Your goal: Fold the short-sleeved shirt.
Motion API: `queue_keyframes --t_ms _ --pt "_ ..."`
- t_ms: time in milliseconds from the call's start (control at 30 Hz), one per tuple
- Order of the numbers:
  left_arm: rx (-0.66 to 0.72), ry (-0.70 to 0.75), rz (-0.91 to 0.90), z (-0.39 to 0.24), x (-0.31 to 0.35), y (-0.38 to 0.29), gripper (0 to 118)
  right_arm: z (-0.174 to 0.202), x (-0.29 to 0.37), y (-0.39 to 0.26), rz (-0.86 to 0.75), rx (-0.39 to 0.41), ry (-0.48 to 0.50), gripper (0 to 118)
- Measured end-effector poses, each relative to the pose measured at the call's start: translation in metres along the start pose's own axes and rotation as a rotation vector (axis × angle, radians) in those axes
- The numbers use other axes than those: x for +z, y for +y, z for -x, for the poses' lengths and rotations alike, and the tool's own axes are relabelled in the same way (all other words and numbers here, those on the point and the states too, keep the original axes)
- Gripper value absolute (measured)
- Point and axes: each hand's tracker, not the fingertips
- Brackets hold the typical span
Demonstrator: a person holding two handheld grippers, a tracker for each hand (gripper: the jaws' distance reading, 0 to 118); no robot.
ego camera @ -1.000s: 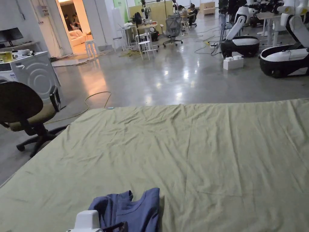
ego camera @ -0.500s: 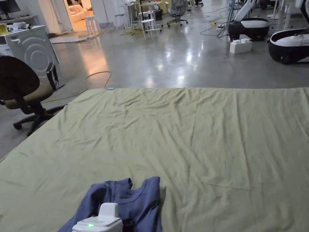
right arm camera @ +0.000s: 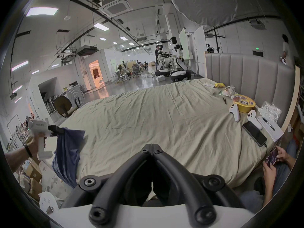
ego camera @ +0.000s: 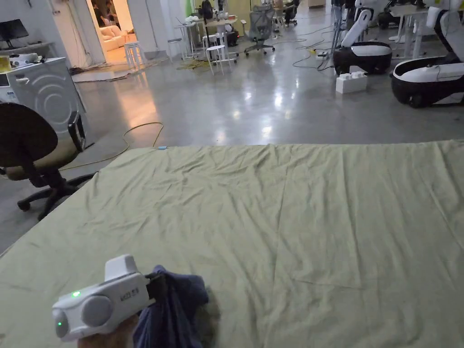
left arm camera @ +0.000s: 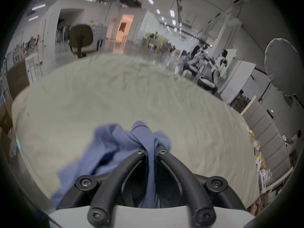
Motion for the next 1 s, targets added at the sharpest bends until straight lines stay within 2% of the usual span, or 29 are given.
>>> queue_keyframes --t_ms 200,300,400,533,667,767,933,967,1000 --pt "-0.122 -0.106 -0.200 -0.060 0.043 0.079 8 -0.015 0.013 -0.006 -0.019 -0.040 -0.029 0" --pt "-0.240 -0.184 -0.273 -0.114 0.056 0.105 8 -0.025 0.019 -0.009 -0.023 -0.067 -0.049 0" --pt "-0.369 -0.297 -0.270 -0.187 0.053 0.107 8 -0.034 0.024 -0.013 -0.031 -0.092 -0.080 0" --pt "-0.535 -0.447 -0.133 -0.275 0.018 0.035 8 -0.044 0.025 -0.022 -0.016 -0.148 -0.109 0" --pt "-0.552 -0.630 0.050 -0.349 -0.016 -0.072 8 -0.047 0.033 -0.030 -0.004 -0.147 -0.121 0" --pt "-0.635 -0.738 0.186 -0.399 -0.025 -0.159 8 -0.051 0.039 -0.036 0.025 -0.149 -0.142 0" --pt "-0.775 -0.877 0.345 -0.447 -0.021 -0.271 8 -0.057 0.057 -0.045 0.050 -0.146 -0.190 0" --pt "-0.814 -0.883 0.355 -0.452 -0.019 -0.286 10 -0.058 0.061 -0.046 0.051 -0.141 -0.193 0" --pt "-0.828 -0.868 0.371 -0.454 -0.016 -0.293 19 -0.059 0.064 -0.048 0.051 -0.136 -0.197 0"
